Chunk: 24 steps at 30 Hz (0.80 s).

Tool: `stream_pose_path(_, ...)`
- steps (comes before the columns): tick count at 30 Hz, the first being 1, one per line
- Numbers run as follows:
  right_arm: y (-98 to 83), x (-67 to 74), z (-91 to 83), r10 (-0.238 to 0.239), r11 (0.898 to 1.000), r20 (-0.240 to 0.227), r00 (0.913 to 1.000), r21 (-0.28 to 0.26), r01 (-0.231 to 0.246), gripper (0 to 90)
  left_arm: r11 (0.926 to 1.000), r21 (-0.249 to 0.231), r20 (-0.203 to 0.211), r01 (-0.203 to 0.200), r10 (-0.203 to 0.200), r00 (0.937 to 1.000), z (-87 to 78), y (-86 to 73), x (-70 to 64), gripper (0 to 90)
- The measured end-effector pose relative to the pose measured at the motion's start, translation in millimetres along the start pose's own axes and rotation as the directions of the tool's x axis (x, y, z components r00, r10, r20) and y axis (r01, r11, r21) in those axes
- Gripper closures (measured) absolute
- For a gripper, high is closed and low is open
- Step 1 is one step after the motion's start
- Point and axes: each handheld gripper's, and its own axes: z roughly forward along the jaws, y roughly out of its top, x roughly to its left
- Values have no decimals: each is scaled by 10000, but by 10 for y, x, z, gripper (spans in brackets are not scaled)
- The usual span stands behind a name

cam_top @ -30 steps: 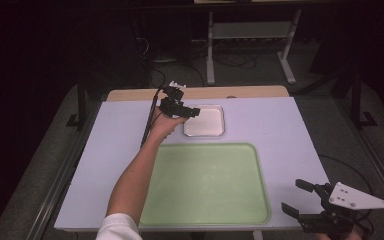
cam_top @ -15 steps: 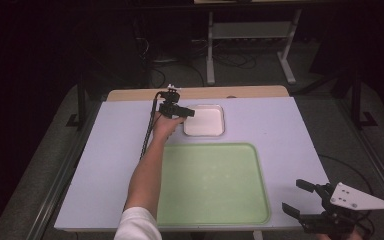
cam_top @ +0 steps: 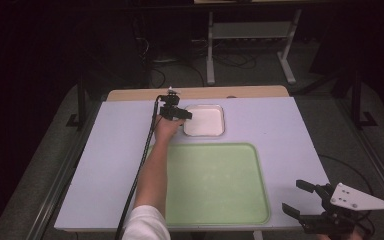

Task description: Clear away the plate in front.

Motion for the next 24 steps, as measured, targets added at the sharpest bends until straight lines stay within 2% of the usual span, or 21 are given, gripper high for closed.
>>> stream_pose_path(7,-2,0,-2,28,10000,-31,10000,-11,-28,140,9994,211,-195,278,-274,9994,36,-8,30,550)
stream_pose_path(12,-4,0,6,18,10000,-77,10000,11,-18,141,9988,286,-102,388,-386,9992,59,-12,33,599)
stream_pose_path(18,-4,0,4,32,10000,-81,10000,4,-32,141,9952,387,-33,904,-903,9959,82,-15,51,653)
stream_pose_path(21,-4,1,4,36,10000,-89,10000,5,-36,142,9953,433,30,871,-873,9962,88,-17,51,675)
stream_pose_path(24,-4,1,2,47,10000,-96,9999,-3,-47,142,9945,479,-126,926,-921,9957,100,-22,42,701)
